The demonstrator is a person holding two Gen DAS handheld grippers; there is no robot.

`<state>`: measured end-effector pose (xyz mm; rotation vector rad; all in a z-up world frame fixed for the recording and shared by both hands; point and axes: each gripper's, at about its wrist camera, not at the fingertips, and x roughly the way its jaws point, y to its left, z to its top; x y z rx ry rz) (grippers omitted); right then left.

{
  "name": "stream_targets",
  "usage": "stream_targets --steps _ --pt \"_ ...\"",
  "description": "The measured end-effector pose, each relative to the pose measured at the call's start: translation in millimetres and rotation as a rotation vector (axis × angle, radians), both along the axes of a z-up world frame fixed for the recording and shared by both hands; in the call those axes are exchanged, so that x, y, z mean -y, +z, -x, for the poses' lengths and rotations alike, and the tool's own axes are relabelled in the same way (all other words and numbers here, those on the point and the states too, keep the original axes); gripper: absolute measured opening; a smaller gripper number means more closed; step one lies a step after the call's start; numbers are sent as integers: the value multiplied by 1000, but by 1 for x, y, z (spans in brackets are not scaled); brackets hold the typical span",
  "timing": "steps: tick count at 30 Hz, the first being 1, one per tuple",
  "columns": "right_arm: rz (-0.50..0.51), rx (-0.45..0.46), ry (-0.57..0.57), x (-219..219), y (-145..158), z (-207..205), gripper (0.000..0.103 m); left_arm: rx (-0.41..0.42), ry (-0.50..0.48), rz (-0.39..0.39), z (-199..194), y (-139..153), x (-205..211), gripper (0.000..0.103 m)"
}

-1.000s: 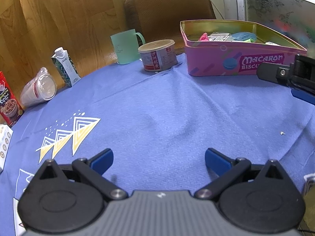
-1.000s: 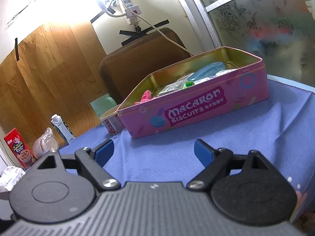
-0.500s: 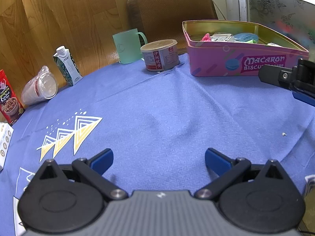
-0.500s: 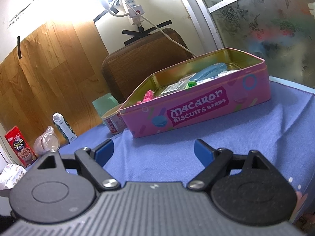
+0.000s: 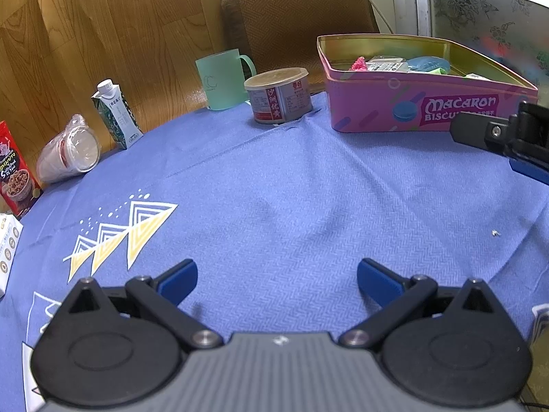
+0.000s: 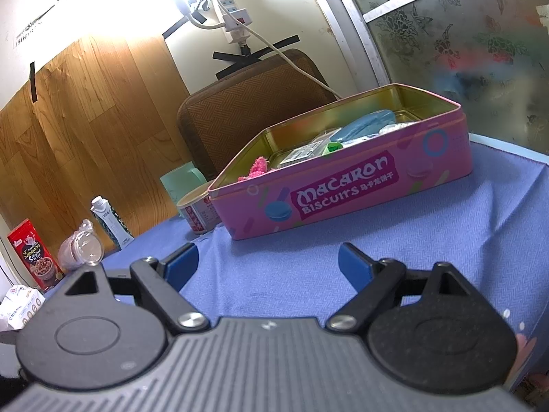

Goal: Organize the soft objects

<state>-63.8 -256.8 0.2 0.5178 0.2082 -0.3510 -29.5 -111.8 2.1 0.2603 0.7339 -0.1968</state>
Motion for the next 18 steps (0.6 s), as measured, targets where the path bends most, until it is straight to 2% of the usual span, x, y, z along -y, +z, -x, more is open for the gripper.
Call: stream_targets --steps 18 --pt "7 1 -1 -1 0 0 91 17 -14 11 3 1 1 103"
